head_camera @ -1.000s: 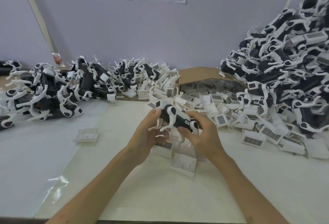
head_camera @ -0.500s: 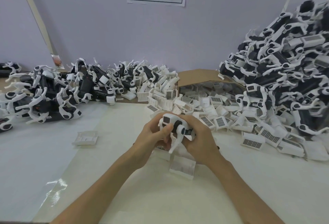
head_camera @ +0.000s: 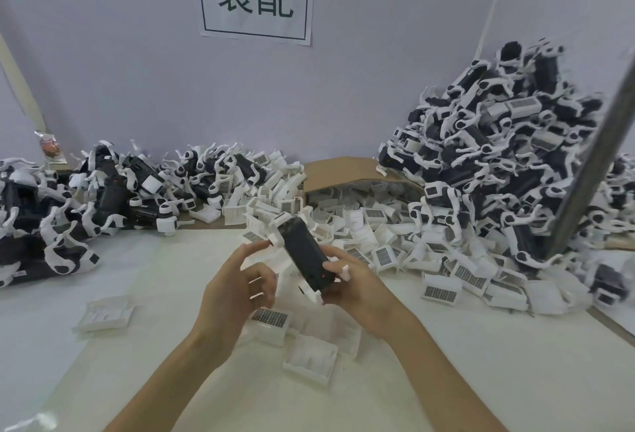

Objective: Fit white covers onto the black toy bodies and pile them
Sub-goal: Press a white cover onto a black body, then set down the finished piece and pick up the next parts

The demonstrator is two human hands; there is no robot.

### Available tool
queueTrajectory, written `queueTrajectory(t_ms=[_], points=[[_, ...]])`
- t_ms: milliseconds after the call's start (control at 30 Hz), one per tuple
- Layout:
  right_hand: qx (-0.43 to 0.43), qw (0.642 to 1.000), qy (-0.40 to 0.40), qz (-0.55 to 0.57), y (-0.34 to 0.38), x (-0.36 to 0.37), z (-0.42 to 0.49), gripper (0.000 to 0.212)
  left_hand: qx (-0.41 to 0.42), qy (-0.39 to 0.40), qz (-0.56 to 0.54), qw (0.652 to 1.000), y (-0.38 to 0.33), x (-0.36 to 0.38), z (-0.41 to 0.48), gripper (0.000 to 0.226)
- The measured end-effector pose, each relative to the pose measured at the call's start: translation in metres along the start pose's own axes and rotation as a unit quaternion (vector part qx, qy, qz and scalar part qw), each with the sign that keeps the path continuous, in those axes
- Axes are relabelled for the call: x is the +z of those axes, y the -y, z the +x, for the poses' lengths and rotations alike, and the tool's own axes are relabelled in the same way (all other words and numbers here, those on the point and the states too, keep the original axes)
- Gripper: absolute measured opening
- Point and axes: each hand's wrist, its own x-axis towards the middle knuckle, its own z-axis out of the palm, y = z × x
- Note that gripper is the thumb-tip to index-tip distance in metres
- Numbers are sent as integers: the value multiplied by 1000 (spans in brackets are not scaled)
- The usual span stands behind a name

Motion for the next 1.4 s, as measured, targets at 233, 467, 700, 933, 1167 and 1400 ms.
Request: queueTrajectory(t_ms=[233,467,700,933,1167,1400], points=[[58,998,-26,-29,38,-10,2,36,27,-27,20,999,7,-11,7,35],[-186,933,-133,280,267,-46,53,56,-38,-29,-19,999,5,-6,15,41],[-250,857,-300,-337,252,-34,66,55,-62,-28,-14,998,-1,-1,18,45],[-74,860,-78,-498,22,-10,14,53,-36,-49,-11,998,-4,3,12,41],[-89,782,-69,-613,-24,3,6,26,-6,-63,29,998,0,2,7,42],[-147,817,-101,-548,-24,0,1,4,7,-57,56,997,3,4,0,42]])
